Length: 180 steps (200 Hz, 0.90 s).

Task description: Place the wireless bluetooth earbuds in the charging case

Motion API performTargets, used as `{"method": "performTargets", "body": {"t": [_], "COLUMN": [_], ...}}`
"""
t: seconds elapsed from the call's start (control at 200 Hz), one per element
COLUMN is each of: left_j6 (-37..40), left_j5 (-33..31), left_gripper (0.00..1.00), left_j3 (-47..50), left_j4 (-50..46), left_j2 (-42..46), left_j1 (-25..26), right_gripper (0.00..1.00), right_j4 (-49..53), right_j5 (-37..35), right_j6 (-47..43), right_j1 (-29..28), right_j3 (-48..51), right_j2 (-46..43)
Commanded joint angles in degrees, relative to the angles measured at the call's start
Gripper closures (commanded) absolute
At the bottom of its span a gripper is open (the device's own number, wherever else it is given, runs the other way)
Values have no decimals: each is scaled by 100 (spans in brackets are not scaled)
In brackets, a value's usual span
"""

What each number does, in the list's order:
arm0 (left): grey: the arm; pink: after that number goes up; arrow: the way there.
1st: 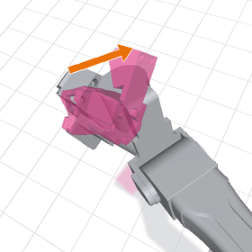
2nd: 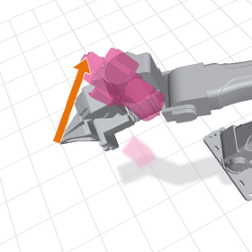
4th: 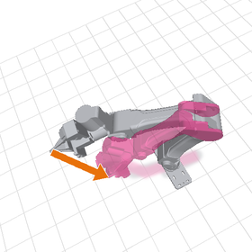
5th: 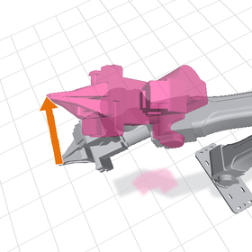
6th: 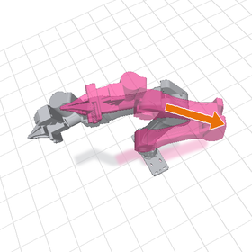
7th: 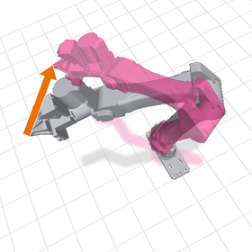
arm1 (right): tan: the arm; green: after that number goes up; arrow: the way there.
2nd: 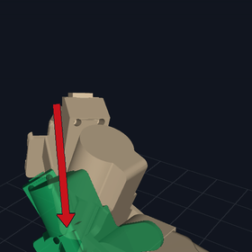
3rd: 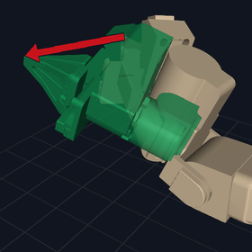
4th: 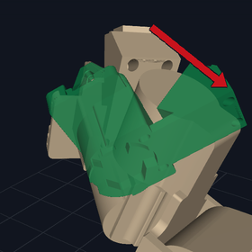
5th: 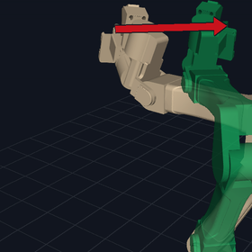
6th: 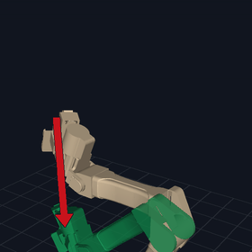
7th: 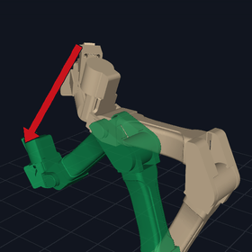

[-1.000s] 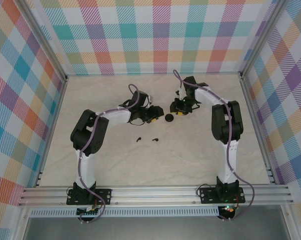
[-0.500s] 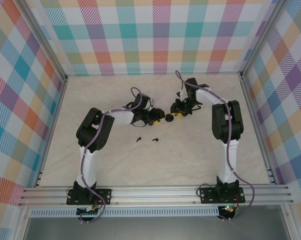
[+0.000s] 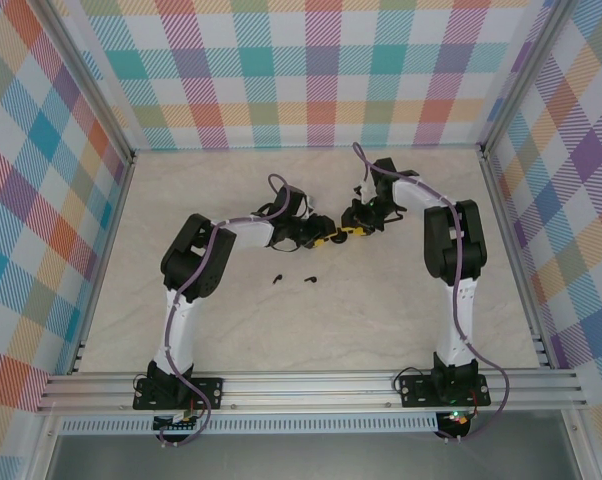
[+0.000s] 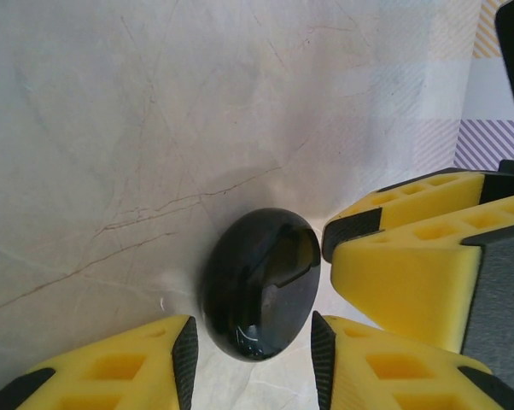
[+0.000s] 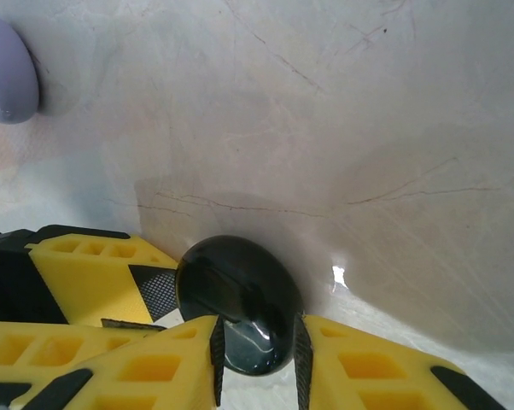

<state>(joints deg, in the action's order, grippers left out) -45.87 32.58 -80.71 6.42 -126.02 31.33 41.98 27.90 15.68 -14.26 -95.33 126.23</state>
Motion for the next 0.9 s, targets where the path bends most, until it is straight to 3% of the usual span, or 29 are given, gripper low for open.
{"method": "performTargets", "body": {"t": [0.0, 0.625, 0.895], "left_j6": [-94, -199, 61], "left_j5": [99, 87, -284], "left_gripper": [59, 54, 49], "left_j3": [-114, -200, -402], "left_j4": [75, -5, -736], "left_j2": [-188, -364, -270], "left_j1": [75, 128, 174], "right_gripper": [71, 77, 77], "right_j4": [-49, -163, -103], "right_j5": [210, 258, 129], "right_j6": [40, 93, 76], "right_j1": [26, 37, 45], "right_j3": [41, 207, 220], "right_j2": [131, 180, 167]}}
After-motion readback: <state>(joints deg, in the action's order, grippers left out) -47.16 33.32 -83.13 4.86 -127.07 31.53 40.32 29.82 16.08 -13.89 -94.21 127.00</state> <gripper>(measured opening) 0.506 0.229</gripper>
